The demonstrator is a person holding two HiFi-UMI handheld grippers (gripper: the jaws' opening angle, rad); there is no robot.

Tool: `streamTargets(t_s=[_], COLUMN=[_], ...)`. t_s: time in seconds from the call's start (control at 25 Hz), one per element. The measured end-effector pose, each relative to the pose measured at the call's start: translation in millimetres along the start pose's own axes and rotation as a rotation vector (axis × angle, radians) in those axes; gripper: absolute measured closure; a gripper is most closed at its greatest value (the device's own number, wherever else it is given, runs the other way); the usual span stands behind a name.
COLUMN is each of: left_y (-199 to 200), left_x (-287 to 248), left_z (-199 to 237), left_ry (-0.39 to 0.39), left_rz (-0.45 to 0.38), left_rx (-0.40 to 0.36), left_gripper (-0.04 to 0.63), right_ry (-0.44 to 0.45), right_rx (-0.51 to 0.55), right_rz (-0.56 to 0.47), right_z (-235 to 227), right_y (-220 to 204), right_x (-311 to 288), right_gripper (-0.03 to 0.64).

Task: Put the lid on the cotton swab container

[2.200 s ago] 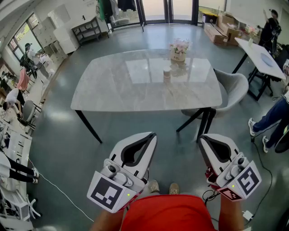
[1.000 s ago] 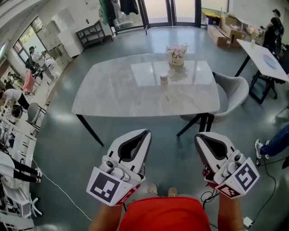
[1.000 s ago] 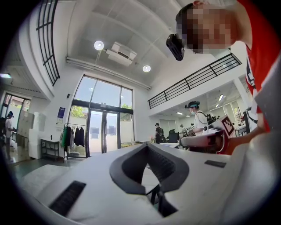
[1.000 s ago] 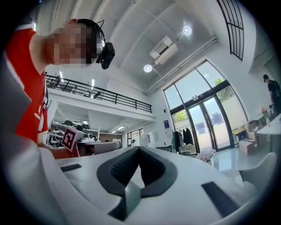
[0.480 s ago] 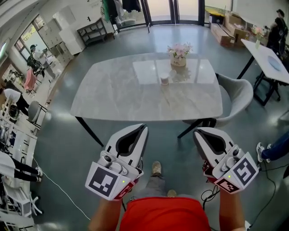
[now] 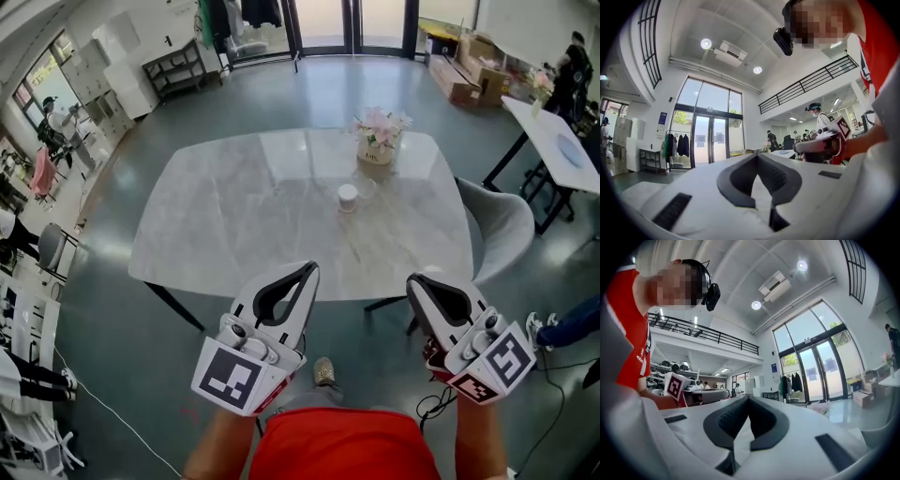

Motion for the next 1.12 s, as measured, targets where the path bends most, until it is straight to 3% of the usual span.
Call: streamTargets(t_s=[0.2, 0.36, 0.52, 0.76, 1.12], left_y=[-24.7, -43.8, -54.7, -70.1, -125.9], left_x=[-31.7, -54.5, -86.1, -137.5, -189.1], left_z=[50.7, 84.3, 98.9, 111.3, 136.9], left_ry=[-0.037, -0.059, -0.073, -0.083, -0.057], left_rz=[0.015, 0.092, 0.104, 0.135, 0.229], left_rx=[0.016, 0.035, 0.054, 0.072, 0.086], left_gripper=[0.584, 0.584, 0.584, 0.584, 0.583], right_ry=[-0.037, -0.08, -0.092, -0.075, -0.011], right_rx=[0.0, 0.005, 0.017, 0.009, -0.043], right_rz=[0.021, 0.041, 0.096, 0.152, 0.235], right_z=[-28.1, -50.5, -77.7, -130.6, -198.5], right_y=[-13.0, -21.6, -27.0, -34.6, -80.3], right_x=[-48.6, -80.1, -94.6, -112.2, -150.0], right_gripper=[0.609, 0.609, 0.609, 0.609, 0.607])
Point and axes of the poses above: the fingertips, and each gripper's own axes: x backward along the fingers, z to its left, y out of its top, the point moved 10 cm from there along x, backward along the fingers, and after that the axes turned 1 degree about -z, right-handed, at the moved point
